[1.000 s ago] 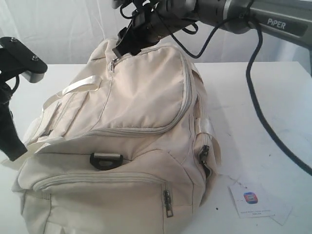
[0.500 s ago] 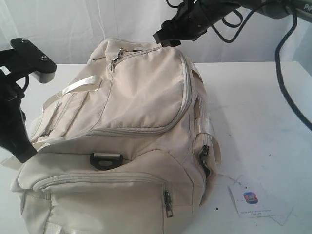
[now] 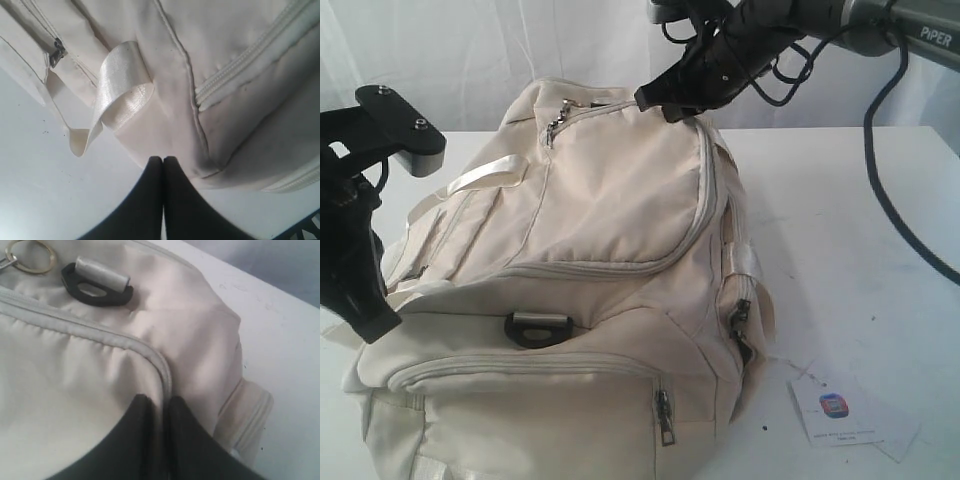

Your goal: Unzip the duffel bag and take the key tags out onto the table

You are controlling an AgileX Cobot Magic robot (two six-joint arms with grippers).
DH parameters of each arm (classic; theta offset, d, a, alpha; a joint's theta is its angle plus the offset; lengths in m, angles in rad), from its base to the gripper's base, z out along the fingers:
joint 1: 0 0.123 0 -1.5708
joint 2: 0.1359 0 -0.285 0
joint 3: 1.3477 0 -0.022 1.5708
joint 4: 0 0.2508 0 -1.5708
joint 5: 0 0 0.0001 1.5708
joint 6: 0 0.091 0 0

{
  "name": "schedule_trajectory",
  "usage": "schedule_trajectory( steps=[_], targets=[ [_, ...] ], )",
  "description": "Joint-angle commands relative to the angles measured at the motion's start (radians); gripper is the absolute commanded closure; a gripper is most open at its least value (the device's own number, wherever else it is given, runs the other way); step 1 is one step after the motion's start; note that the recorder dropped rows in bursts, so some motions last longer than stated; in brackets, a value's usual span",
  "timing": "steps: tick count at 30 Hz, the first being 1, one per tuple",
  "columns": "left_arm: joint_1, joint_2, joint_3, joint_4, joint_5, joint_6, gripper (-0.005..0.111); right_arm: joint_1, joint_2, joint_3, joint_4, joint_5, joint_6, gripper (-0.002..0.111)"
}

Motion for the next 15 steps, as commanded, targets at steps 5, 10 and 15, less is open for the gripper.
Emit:
schedule_trajectory(
  steps=[5,10,15],
  targets=[
    [-0.002,-0.012,0.005,-0.016,0.003,-0.001,0.107,-0.045,-0.009,-0.005,-0.111,0.073,0.230,0.108],
    [-0.002,-0.012,0.005,-0.016,0.003,-0.001,0.107,-0.085,-0.022,-0.005,-0.108,0.164,0.237,0.108],
    [-0.002,-0.012,0.005,-0.016,0.002,-0.001,0.107,-0.106,-0.048,-0.003,-0.111,0.261,0.204,0.108]
  ],
)
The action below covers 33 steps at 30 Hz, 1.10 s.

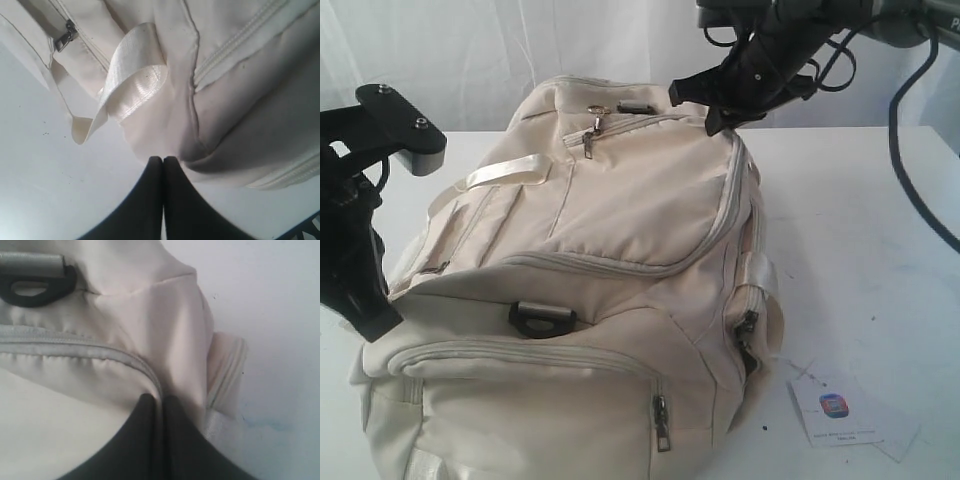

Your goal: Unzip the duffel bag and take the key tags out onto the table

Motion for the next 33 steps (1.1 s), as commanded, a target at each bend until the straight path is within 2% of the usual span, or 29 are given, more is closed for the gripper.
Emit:
schedule_trajectory(
  steps=[1,12,19,33],
  targets=[
    [-0.002,-0.012,0.005,-0.016,0.007,-0.001,0.107,-0.033,-0.041,0.000,-0.047,0.112,-0.030,0.108],
    [-0.002,-0.012,0.005,-0.016,0.010,-0.001,0.107,-0.037,-0.092,0.000,-0.072,0.300,-0.069,0.108],
    [-0.002,-0.012,0.005,-0.018,0.011,-0.001,0.107,-0.037,-0.119,0.002,-0.097,0.300,-0.085,0.108],
    [-0.002,-0.012,0.005,-0.048,0.025,-0.001,0.107,-0.055,-0.271,0.235,-0.130,0.300,-0.141,0.108]
  ],
)
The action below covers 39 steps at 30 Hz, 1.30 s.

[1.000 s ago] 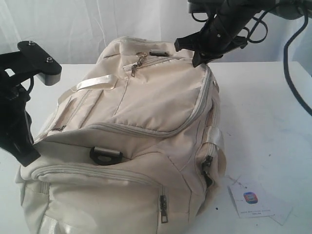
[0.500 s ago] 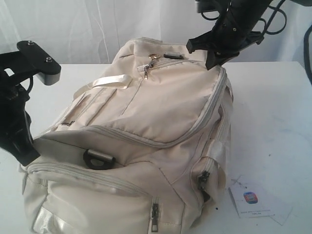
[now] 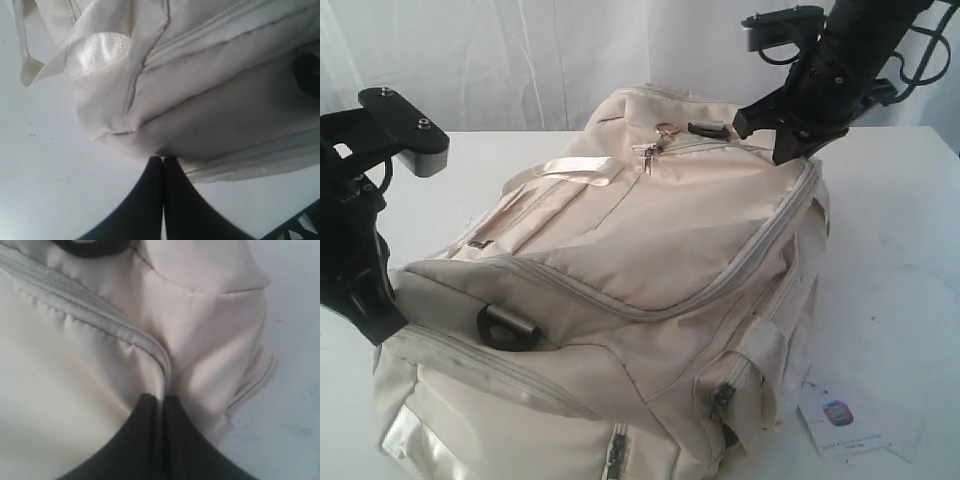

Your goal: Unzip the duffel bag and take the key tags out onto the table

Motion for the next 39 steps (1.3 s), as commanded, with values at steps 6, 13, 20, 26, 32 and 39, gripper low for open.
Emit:
schedule_trajectory(
  steps=[6,13,20,26,32,39],
  targets=[
    [-0.002,-0.012,0.005,-0.014,0.031,-0.001,0.107,-0.012,-0.104,0.082,-0.036,0.052,-0.016,0.108],
    [-0.002,-0.012,0.005,-0.017,0.043,-0.001,0.107,-0.012,-0.156,0.172,-0.036,0.052,-0.016,0.108],
    [-0.002,-0.012,0.005,-0.024,0.055,-0.001,0.107,-0.010,-0.175,0.198,-0.030,0.052,-0.141,0.107],
    [-0.002,-0.012,0.005,-0.026,0.055,-0.001,0.107,-0.010,-0.175,0.166,-0.030,0.052,-0.241,0.078],
    [-0.002,-0.012,0.005,-0.026,0.052,-0.001,0.107,-0.010,-0.175,0.092,0.003,0.009,-0.332,0.048],
    [-0.002,-0.012,0.005,-0.037,0.044,-0.001,0.107,0.037,-0.172,0.047,0.306,-0.197,-0.971,0.049]
  ],
)
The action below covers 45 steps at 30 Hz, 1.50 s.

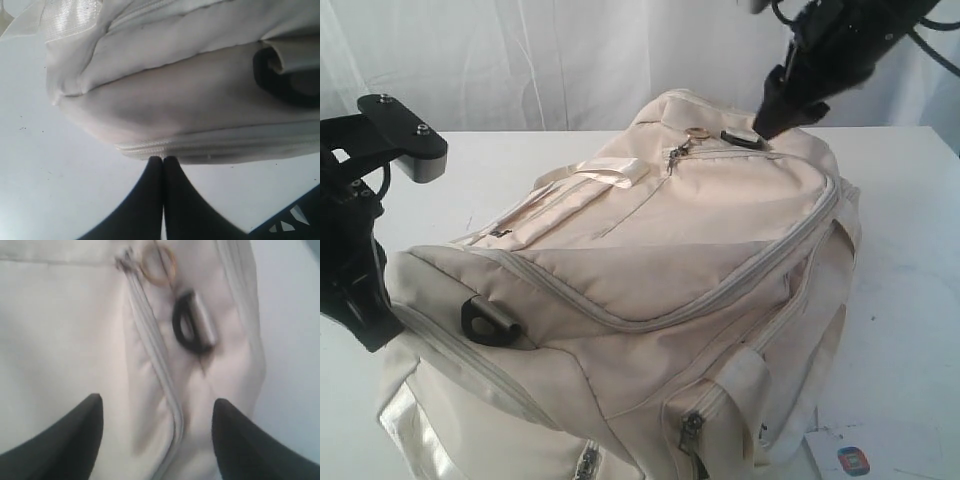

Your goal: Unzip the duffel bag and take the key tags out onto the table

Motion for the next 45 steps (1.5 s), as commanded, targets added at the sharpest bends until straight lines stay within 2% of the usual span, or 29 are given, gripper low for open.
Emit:
schedule_trajectory(
  steps=[1,3,9,19,25,39,45],
  targets=[
    [-0.002,-0.012,0.005,-0.021,0.015,-0.001,0.107,0.055,0.001,-0.011,0.161,-0.150,-0.471,0.049],
    [-0.002,-0.012,0.005,-0.021,0.015,-0.001,0.107,0.082,0.021,-0.011,0.154,-0.224,-0.557,0.049],
    [-0.002,-0.012,0.005,-0.024,0.012,-0.001,0.107,0.108,0.112,-0.011,0.103,-0.364,-0.604,0.049],
    [-0.004,-0.012,0.005,-0.035,0.006,-0.001,0.107,0.108,0.199,-0.011,0.074,-0.377,-0.602,0.049],
    [-0.004,-0.012,0.005,-0.037,0.007,-0.001,0.107,0.108,0.212,-0.011,-0.028,-0.379,-0.602,0.049],
    [-0.004,-0.012,0.005,-0.039,0.007,-0.001,0.107,0.108,0.260,-0.011,-0.013,-0.423,-0.595,0.049],
    [-0.004,-0.012,0.005,-0.043,0.007,-0.001,0.107,0.108,0.277,-0.011,0.012,-0.423,-0.594,0.060]
  ],
)
